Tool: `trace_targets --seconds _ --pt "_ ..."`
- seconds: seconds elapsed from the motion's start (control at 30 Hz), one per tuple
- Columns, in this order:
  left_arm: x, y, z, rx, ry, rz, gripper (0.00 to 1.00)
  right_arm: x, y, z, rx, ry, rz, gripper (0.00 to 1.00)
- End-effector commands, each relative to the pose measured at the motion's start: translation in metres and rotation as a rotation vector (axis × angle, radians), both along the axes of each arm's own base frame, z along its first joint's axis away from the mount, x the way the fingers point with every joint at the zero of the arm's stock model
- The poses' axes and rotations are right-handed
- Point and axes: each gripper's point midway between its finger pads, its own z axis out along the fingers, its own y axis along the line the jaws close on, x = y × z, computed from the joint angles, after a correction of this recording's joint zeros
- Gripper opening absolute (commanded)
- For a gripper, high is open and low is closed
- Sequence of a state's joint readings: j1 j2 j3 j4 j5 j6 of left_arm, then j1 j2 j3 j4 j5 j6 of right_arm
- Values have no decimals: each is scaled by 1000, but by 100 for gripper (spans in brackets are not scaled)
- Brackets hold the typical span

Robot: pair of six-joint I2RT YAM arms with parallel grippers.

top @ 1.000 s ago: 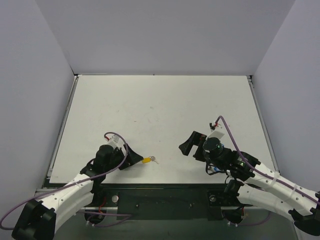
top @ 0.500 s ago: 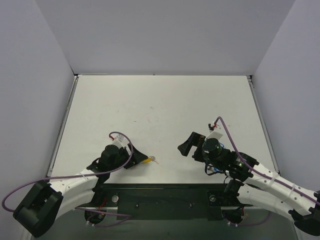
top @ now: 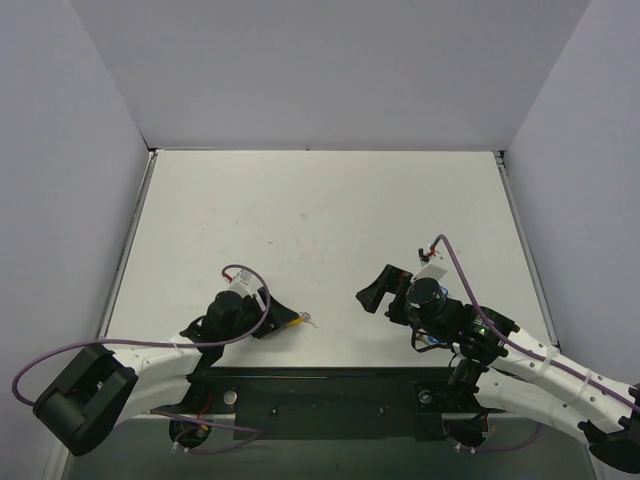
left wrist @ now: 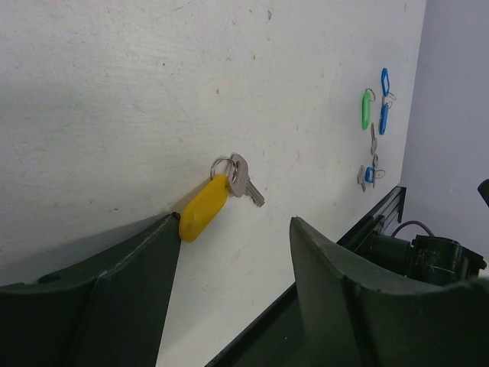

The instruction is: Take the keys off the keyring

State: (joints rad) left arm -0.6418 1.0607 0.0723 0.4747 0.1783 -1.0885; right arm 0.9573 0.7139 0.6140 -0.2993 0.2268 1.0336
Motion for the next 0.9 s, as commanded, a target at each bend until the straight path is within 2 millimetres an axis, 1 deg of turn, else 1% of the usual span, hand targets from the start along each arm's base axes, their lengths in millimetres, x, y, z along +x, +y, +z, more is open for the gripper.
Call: trace_targets --seconds 0.0,0.1,0.13,0.17,0.23,0.37,0.43,0.47,0.5,0.53,0.57,0.6,0.63,0.7,0.8,0.87 --pt "-3 1 -11 21 17 9 68 1 1 2 19 -8 -9 98" --pt "-2 -1 -12 19 16 8 66 0 1 2 19 -7 -7 98" --pt "-3 -2 -15 25 25 4 65 0 1 2 19 -8 -9 98" --pt "-1 -4 -12 19 16 5 64 1 1 1 18 -6 -9 98" --pt "-1 -4 -15 29 20 3 61 0 1 1 16 -6 -9 97" --pt "3 -10 -17 44 14 -10 50 0 1 -1 14 -4 -5 98" --pt "5 -12 -18 52 14 -17 40 0 1 -2 14 -3 -4 98" --pt "5 -12 -22 65 18 -19 35 0 1 -3 13 -2 -4 98" --pt "7 -15 -19 60 9 -25 25 -1 1 -4 12 2 -2 98" --pt "7 -15 -22 70 13 -30 21 -1 2 -4 13 1 2 98" --pt "9 -17 -21 68 9 -31 11 -1 2 -5 14 1 2 98" --pt "9 -17 -22 71 12 -34 8 -1 3 -5 13 3 6 98" --pt "10 -20 -21 68 11 -37 0 -2 5 -5 21 4 14 98" --pt "9 -22 -19 62 9 -52 0 -3 9 -4 32 5 29 98" --pt "7 -27 -9 37 -9 -70 0 -4 15 -3 61 3 52 98" --pt "5 -28 1 24 -26 -78 0 -5 22 3 101 -6 70 97"
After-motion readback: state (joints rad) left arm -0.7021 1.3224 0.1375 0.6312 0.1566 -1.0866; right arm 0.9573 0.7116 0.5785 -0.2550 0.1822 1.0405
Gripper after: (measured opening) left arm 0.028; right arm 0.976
